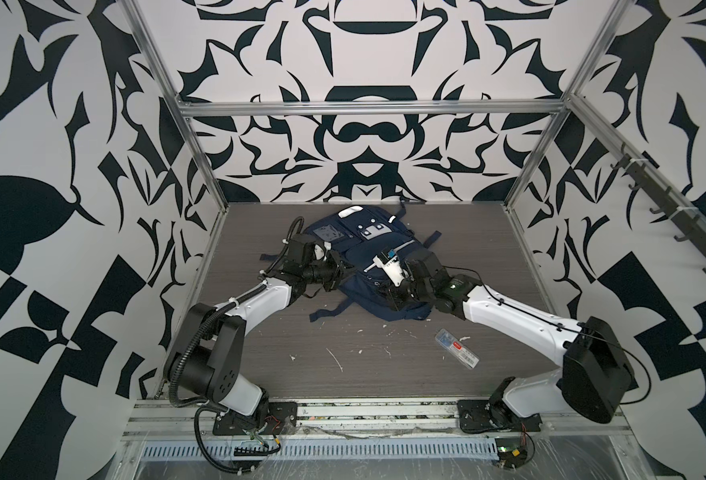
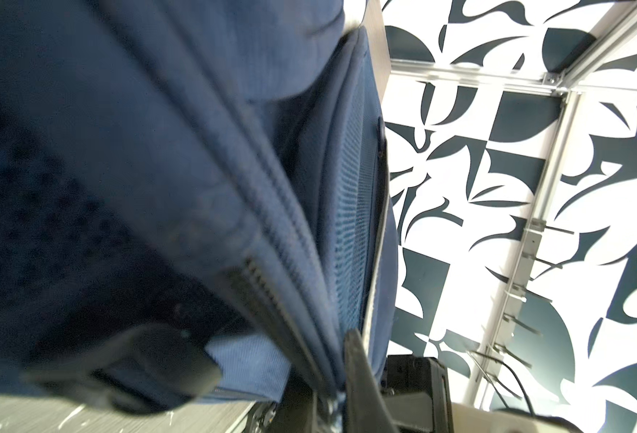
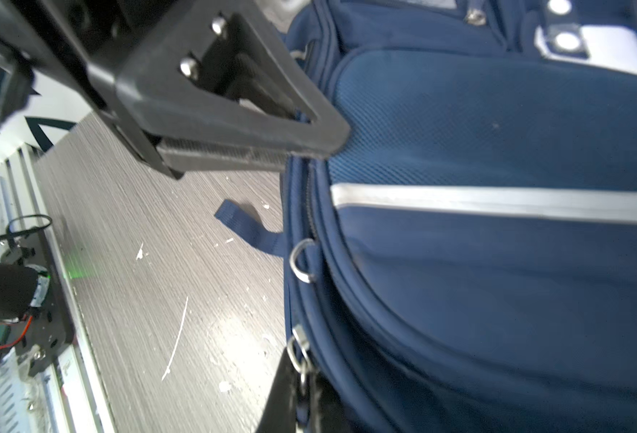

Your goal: Pack the student bag

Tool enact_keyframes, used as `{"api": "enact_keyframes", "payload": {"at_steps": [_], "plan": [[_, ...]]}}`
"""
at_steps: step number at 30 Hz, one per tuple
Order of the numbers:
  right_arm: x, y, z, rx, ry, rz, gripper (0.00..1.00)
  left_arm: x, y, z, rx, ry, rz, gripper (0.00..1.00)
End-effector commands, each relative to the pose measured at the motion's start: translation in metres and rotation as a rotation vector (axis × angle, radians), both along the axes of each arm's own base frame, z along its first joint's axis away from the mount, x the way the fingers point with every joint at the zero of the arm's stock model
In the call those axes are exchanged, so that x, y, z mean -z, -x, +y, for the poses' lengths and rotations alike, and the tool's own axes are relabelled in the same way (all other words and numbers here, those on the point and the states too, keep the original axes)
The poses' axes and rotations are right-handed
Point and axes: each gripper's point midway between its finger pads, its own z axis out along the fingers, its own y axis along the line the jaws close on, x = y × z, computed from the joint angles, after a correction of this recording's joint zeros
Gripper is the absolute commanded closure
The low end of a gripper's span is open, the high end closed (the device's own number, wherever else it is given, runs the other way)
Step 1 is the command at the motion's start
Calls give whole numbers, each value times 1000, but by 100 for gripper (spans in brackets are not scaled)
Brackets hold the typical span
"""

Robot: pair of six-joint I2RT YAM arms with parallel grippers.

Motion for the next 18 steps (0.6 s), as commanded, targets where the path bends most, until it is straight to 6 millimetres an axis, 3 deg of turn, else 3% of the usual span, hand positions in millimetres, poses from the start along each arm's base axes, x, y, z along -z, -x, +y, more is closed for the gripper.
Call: {"api": "enact_keyframes", "payload": {"at_steps": [1, 6, 18], "plan": [[-3, 0, -35, 85, 35, 24, 100, -6, -38, 46, -167, -75, -110, 100], [0, -1, -48, 121, 64, 49, 100, -1, -34, 50, -155, -104, -114, 100], [6, -18, -108, 223, 153, 69, 100, -7, -41, 95, -118, -211, -191, 100]]}}
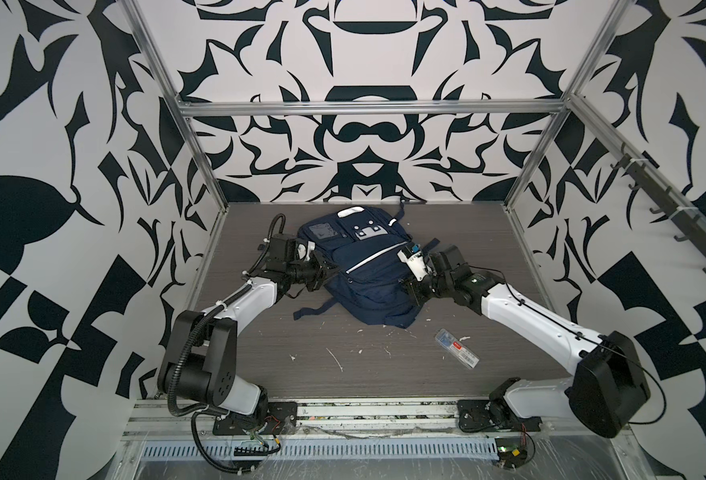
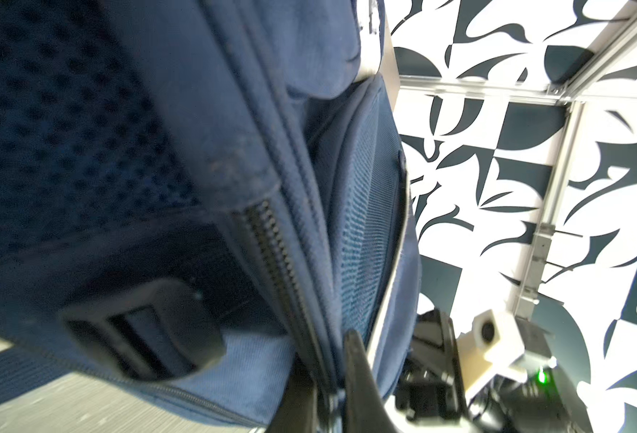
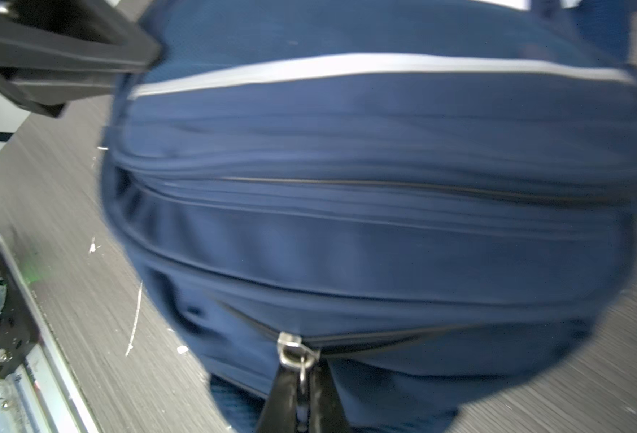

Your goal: Pack the student bag

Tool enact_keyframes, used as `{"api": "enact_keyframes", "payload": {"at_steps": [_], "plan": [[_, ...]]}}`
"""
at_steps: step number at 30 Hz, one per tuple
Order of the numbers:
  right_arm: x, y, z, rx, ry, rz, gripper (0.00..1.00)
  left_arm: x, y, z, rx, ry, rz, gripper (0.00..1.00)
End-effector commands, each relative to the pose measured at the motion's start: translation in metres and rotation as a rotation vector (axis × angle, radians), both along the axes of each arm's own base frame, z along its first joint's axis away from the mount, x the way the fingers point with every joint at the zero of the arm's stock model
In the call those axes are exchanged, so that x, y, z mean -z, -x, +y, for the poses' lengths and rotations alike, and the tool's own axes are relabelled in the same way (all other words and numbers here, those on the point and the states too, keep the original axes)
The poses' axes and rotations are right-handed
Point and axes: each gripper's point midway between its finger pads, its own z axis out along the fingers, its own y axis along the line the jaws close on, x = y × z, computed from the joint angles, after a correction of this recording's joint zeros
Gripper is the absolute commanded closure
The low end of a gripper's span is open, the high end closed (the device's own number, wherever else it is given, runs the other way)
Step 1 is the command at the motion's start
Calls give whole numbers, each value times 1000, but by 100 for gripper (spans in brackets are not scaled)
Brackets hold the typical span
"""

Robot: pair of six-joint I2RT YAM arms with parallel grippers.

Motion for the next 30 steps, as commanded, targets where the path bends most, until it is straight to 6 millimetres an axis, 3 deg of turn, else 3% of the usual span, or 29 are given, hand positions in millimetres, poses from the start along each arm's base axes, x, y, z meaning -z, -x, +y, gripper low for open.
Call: {"api": "enact_keyframes", "payload": {"at_steps": [1, 2, 3, 4, 5, 6, 9, 14, 20, 23, 26, 30], "plan": [[-5, -3, -39, 80, 92, -1, 100, -11, -37, 46, -107, -134, -150, 100], [-5, -5, -39, 82, 98, 1, 100, -12, -38, 43, -87, -134, -151, 100], [-5, -6, -39, 78, 109, 6, 100, -13, -40, 41, -67, -139, -156, 93], [-5, -7, -34, 66, 115, 13, 100, -16, -40, 33, -31, -133, -167, 67], [-5, -7, -28, 47, 126, 14, 100, -19, -39, 24, 13, -131, -176, 24], [-5, -7, -23, 31, 132, 7, 100, -20, -35, 17, 52, -140, -169, 0], [-7, -9, -5, 4, 110, -10, 100, -23, -20, 0, 164, -210, -147, 1], [-13, -18, 21, -8, 56, -25, 100, -18, 15, 16, 183, -329, -88, 1], [-16, -18, 58, -72, 38, -22, 100, -2, 95, 7, 286, -395, -1, 1], [-16, -16, 73, -95, 20, -15, 100, 3, 118, 4, 261, -337, 32, 0], [-18, -9, 91, -133, -14, 2, 100, 6, 115, -1, 206, -282, 19, 0], [-19, 5, 110, -180, -31, 20, 100, -7, 88, -15, 128, -184, -21, 7]]}}
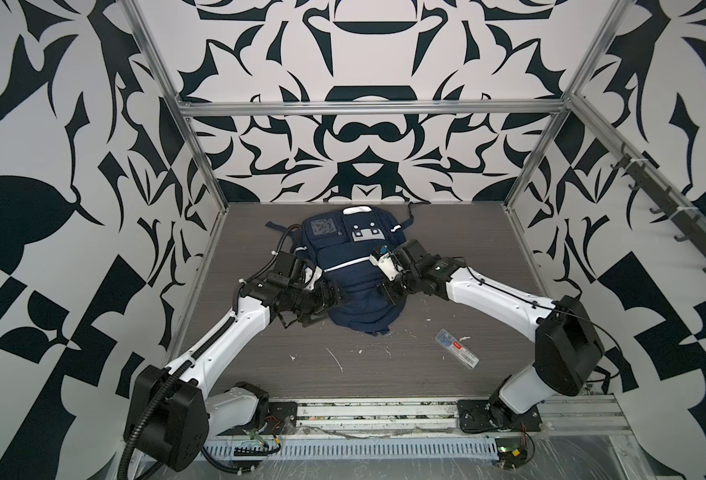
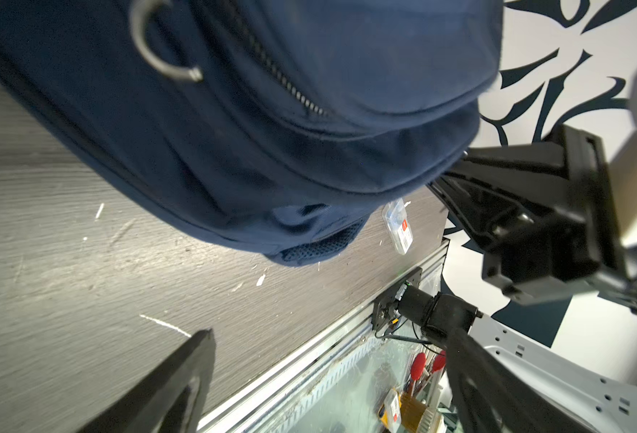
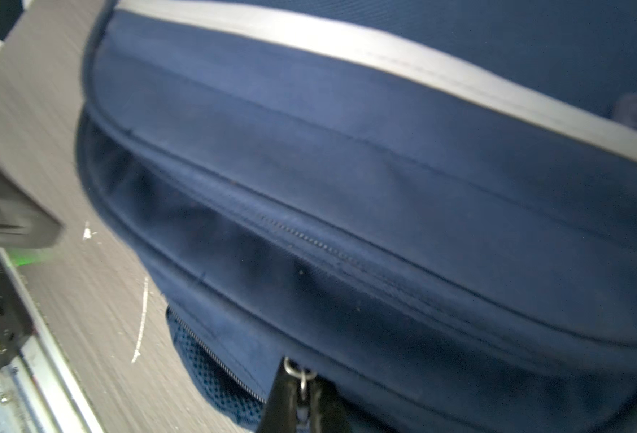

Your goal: Pack the student bag

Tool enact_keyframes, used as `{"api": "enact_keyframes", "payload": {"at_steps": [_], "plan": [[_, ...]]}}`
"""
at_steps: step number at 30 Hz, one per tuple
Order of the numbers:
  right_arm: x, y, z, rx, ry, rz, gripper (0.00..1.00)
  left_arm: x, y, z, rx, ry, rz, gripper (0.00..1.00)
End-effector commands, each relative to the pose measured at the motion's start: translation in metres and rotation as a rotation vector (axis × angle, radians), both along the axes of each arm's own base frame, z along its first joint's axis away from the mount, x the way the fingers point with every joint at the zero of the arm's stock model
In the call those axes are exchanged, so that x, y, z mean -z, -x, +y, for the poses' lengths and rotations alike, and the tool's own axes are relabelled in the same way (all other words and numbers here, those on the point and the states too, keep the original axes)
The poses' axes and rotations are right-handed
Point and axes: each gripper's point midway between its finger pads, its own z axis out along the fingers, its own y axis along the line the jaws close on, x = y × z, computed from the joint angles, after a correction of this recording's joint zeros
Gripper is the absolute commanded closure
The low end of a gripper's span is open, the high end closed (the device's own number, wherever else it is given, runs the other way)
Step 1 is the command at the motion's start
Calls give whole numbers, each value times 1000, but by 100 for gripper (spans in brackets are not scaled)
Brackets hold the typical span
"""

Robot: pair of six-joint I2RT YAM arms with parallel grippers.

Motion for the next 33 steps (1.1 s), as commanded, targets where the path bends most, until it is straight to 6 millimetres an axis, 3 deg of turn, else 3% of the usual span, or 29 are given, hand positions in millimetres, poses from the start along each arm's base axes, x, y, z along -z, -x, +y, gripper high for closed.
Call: {"api": "enact_keyframes", "payload": {"at_steps": [1, 3, 6, 8, 11, 18, 22, 27, 33], "plan": [[-39, -1, 32, -36, -129, -59, 100, -21, -34, -14, -91, 98, -58, 7], [-41, 3, 38, -26, -172, -59, 100, -23, -44, -17, -127, 115, -54, 7], [-46, 7, 47, -9, -226, -66, 100, -2, -57, -18, -207, 119, 3, 9], [-46, 10, 51, -8, -228, -73, 100, 8, -61, -19, -240, 143, 38, 20], [-48, 14, 58, -18, -240, -76, 100, 18, -63, -18, -253, 121, 55, 27], [-43, 23, 62, -30, -229, -72, 100, 17, -75, -17, -261, 96, 24, 72], [-41, 26, 56, -43, -187, -77, 100, 13, -83, 1, -295, 71, -1, 100], [-32, 26, 30, -19, -112, -78, 100, 10, -91, 33, -361, 71, -24, 100], [-27, 13, -14, 71, -50, -76, 100, 7, -96, 61, -389, 61, -41, 100]]}}
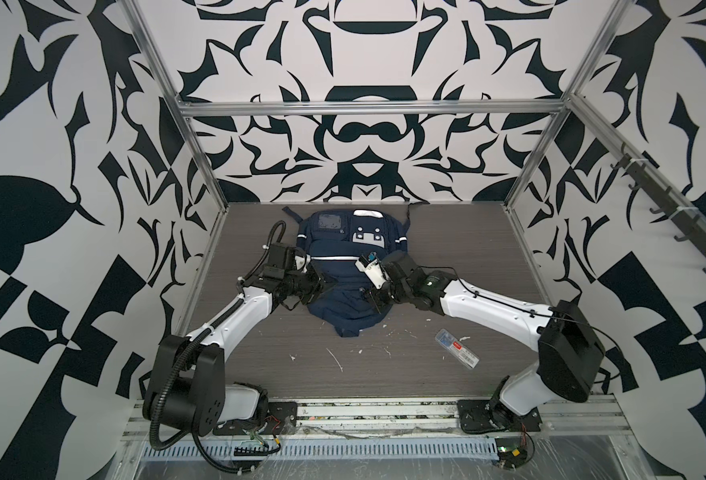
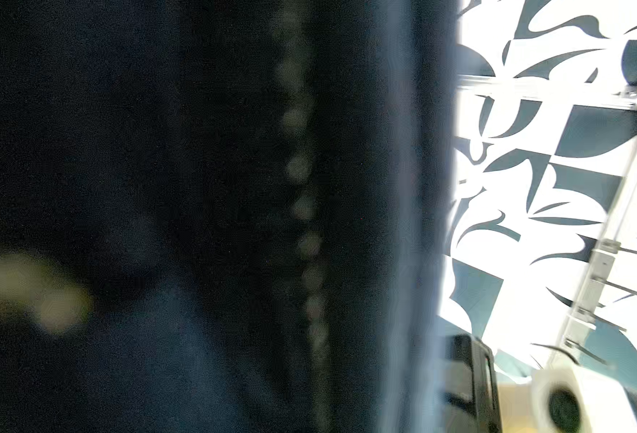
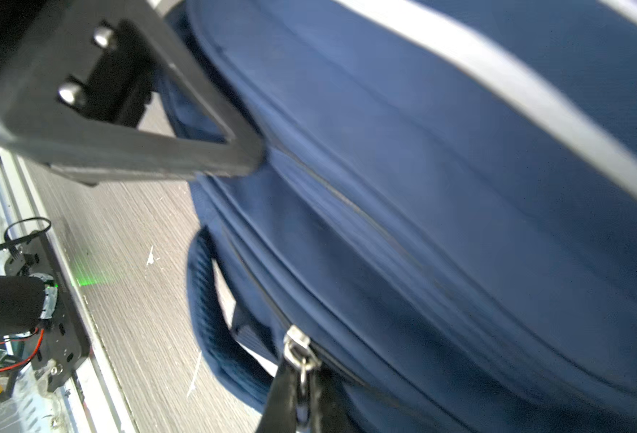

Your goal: Pack the student bag

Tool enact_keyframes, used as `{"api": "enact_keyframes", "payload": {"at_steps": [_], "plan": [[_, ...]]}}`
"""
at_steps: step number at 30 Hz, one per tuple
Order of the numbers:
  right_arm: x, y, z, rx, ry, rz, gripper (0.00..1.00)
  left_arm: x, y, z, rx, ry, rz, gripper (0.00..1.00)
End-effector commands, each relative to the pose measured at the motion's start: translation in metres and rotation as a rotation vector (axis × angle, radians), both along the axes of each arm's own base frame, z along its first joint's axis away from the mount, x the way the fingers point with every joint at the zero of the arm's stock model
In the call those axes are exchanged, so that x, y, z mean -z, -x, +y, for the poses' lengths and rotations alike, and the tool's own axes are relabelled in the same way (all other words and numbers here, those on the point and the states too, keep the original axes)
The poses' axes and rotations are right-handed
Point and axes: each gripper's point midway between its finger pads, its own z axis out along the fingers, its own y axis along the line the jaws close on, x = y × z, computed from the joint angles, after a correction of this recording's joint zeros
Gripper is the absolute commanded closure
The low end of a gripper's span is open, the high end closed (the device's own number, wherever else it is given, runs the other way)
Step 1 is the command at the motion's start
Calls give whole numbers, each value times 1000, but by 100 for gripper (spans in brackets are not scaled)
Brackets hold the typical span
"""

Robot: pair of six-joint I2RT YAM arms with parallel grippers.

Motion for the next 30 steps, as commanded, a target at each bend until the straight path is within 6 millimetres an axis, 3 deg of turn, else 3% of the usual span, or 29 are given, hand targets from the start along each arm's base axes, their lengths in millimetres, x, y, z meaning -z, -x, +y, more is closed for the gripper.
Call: {"api": "enact_keyframes", "payload": {"at_steps": [1, 7, 16, 20, 25, 30], "plan": [[-9, -4, -45, 74, 64, -6, 100, 6, -22, 45, -131, -116, -62, 100], [-5, -24, -96, 201, 131, -7, 100, 5, -17, 58, -70, -141, -78, 100], [-1, -72, -179, 440, 202, -20, 100, 11, 9, 69, 54, -274, -101, 100], [-3, -97, -193, 481, 201, -36, 100, 20, 17, 69, 72, -284, -81, 100], [4, -120, -197, 465, 255, -52, 100, 2, 23, 62, 150, -268, -176, 100], [18, -132, -207, 441, 366, -63, 100, -12, 31, 52, 294, -243, -248, 100]]}}
